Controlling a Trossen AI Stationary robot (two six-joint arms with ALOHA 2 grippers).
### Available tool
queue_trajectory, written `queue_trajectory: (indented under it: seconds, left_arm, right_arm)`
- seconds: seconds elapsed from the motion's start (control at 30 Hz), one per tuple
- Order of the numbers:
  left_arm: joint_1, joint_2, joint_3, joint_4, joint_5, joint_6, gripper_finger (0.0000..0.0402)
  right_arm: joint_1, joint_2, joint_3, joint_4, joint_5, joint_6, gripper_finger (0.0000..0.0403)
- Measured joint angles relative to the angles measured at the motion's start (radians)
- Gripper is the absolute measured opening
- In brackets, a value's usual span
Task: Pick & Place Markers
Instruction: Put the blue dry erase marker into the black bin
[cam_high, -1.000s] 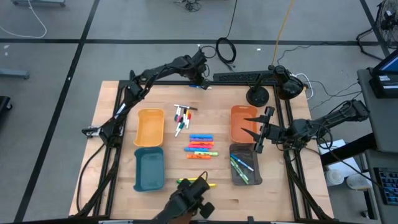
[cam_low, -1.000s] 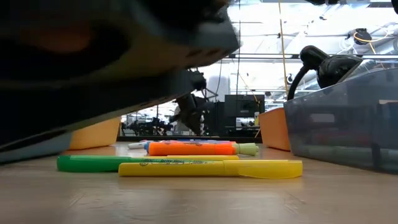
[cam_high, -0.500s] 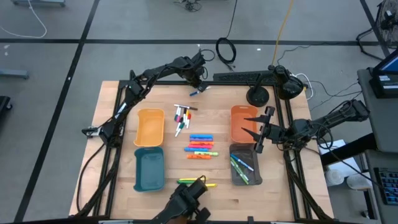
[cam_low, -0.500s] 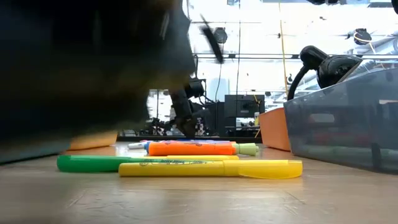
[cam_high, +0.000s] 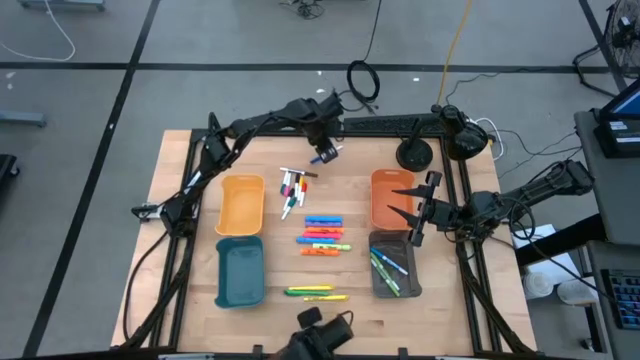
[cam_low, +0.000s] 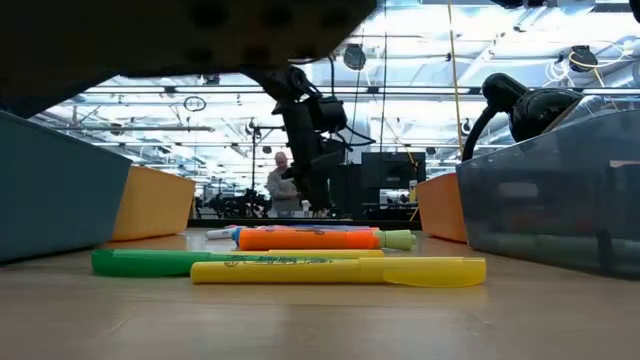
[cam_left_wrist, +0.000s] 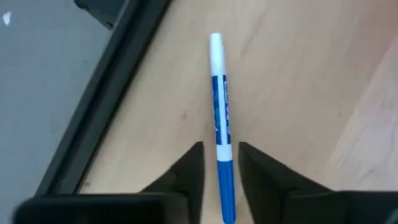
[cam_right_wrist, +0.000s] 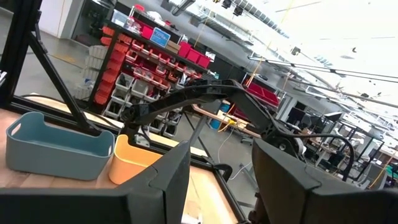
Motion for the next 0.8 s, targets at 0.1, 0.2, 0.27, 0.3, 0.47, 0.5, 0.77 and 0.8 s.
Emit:
queue_trajectory:
  seconds: [0.1,0.2,0.27,0.3,0.47,0.5,0.77,0.8]
  left_arm:
    - [-0.013,0.010,-0.008,0.029,0.030,0.023,0.0163]
    - [-0.022,0.010,-0.034,0.101,0.077,0.023,0.0196]
    - [-0.027,0.010,-0.041,0.107,0.062,0.012,0.0208]
    - [-0.029,0.010,-0.047,0.105,0.057,0.007,0.0212]
    - [-0.033,0.026,-0.053,0.049,0.088,-0.017,0.0214]
    - [-0.033,0.027,-0.053,0.030,0.097,-0.015,0.0211]
    - [-0.055,0.039,-0.051,-0.042,0.082,-0.027,0.0164]
    - [-0.059,0.039,-0.051,-0.056,0.064,-0.016,0.0158]
  right_arm:
    - [0.000,0.000,0.000,0.000,0.000,0.000,0.0160]
    - [0.000,0.000,0.000,0.000,0.000,0.001,0.0160]
    - [0.000,0.000,0.000,0.000,0.000,0.001,0.0160]
    - [0.000,0.000,0.000,0.000,0.000,0.001,0.0160]
    - [0.000,0.000,0.000,0.001,0.000,0.001,0.0160]
    - [0.000,0.000,0.000,0.001,0.000,0.001,0.0160]
    - [0.000,0.000,0.000,0.010,0.000,0.001,0.0160]
    - [0.000,0.000,0.000,0.010,0.000,0.001,0.0160]
